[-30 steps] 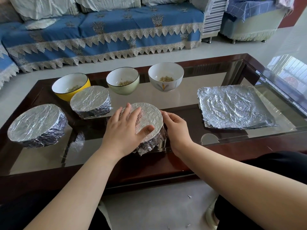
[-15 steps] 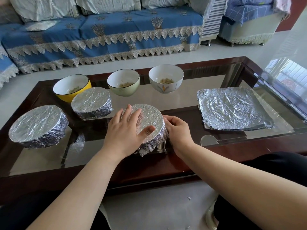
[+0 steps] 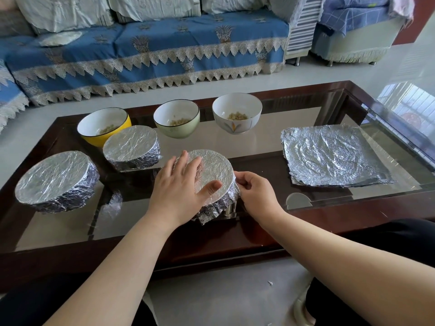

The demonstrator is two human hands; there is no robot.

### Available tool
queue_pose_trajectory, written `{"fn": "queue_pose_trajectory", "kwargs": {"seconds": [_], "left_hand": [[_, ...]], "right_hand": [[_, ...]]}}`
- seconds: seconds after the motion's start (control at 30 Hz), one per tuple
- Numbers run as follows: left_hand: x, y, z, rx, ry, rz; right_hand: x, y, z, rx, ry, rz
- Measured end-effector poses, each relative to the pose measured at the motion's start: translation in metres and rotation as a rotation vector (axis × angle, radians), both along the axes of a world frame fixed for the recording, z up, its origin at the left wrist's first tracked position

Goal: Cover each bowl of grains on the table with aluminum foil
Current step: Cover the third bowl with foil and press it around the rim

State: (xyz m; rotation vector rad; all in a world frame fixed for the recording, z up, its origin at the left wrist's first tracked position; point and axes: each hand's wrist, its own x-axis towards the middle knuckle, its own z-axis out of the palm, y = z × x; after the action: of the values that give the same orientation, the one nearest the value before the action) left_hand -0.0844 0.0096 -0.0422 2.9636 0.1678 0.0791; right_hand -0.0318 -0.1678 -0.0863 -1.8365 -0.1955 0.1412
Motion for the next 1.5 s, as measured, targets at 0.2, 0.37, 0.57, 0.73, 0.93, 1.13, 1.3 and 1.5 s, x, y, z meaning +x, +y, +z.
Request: {"fn": "queue_pose_trajectory", "kwargs": {"seconds": [0.2, 0.37, 0.57, 0.73, 0.93, 1.13, 1.3, 1.5], "left_hand": [[0.000, 0.000, -0.002, 0.016, -0.009, 0.001], [-0.001, -0.001, -0.001, 0.010, 0.007, 0.011], [0.000, -0.003, -0.001, 0.018, 0.013, 0.025], [-0.001, -0.005, 0.000, 0.025, 0.019, 0.039], [-0.001, -0.006, -0.001, 0.032, 0.002, 0.055], [0.000, -0.012, -0.001, 0.032, -0.001, 0.107], [0.000, -0.014, -0.001, 0.022, 0.012, 0.142], [-0.001, -0.016, 0.000, 0.027, 0.018, 0.155]], "right_hand": [[-0.006, 0.005, -0.004, -0.080, -0.079, -0.060], [-0.011, 0.010, -0.006, -0.101, -0.109, -0.122], [-0.018, 0.007, 0.001, -0.124, -0.050, -0.075], [-0.030, 0.001, 0.018, 0.324, 0.266, 0.023], [-0.036, 0.006, 0.014, 0.609, 0.424, 0.014], [-0.041, 0.019, 0.008, 0.615, 0.400, -0.033], [-0.040, 0.028, 0.007, 0.647, 0.469, -0.079], [-0.037, 0.028, 0.008, 0.606, 0.463, -0.062]]}}
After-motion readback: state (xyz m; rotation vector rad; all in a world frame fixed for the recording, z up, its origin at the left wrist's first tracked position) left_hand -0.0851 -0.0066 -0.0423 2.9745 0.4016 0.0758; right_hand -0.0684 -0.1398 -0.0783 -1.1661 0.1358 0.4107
